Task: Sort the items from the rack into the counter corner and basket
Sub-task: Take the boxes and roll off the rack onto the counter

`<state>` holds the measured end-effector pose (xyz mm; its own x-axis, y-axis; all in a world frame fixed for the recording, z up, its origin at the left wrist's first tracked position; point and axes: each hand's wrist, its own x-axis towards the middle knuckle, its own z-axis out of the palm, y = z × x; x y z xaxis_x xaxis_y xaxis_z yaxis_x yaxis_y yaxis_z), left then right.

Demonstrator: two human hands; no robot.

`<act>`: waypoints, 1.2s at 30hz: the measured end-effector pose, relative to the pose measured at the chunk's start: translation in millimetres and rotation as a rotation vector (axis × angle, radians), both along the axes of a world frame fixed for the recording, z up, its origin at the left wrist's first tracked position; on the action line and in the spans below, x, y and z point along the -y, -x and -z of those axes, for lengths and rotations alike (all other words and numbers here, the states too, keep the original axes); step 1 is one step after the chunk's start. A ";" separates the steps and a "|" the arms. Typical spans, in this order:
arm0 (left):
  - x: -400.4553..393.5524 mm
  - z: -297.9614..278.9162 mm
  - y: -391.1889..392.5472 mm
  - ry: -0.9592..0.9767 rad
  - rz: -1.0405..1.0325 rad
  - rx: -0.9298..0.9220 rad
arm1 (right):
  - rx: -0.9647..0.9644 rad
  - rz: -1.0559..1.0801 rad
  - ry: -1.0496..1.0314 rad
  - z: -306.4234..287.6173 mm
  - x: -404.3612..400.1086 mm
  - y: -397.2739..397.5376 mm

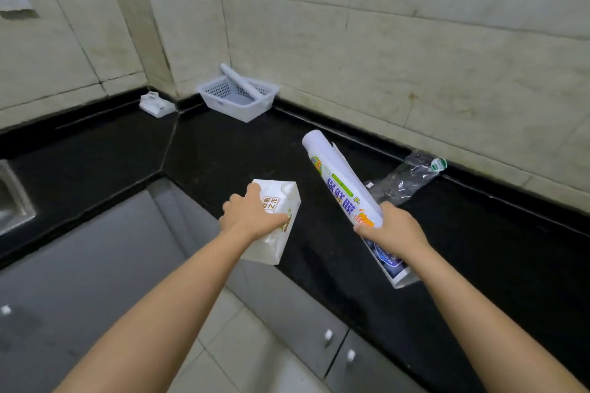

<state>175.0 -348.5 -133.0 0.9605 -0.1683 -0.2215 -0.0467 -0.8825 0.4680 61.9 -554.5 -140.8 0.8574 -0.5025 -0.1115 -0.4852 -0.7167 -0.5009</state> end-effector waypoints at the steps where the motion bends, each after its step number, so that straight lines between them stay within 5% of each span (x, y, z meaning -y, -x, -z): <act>1: 9.4 3.4 -11.0 0.000 0.030 -0.008 | 0.006 0.045 -0.003 1.8 7.8 -3.5; 11: 156.2 29.7 -76.8 -0.016 0.504 -0.097 | -0.067 0.573 0.028 30.9 70.2 15.2; 21: 254.4 78.2 -37.7 -0.021 0.898 -0.173 | -0.269 1.048 -0.028 78.6 60.9 39.7; 36: 296.0 126.1 -21.2 -0.089 1.027 -0.013 | -0.536 1.160 0.055 131.0 66.9 34.4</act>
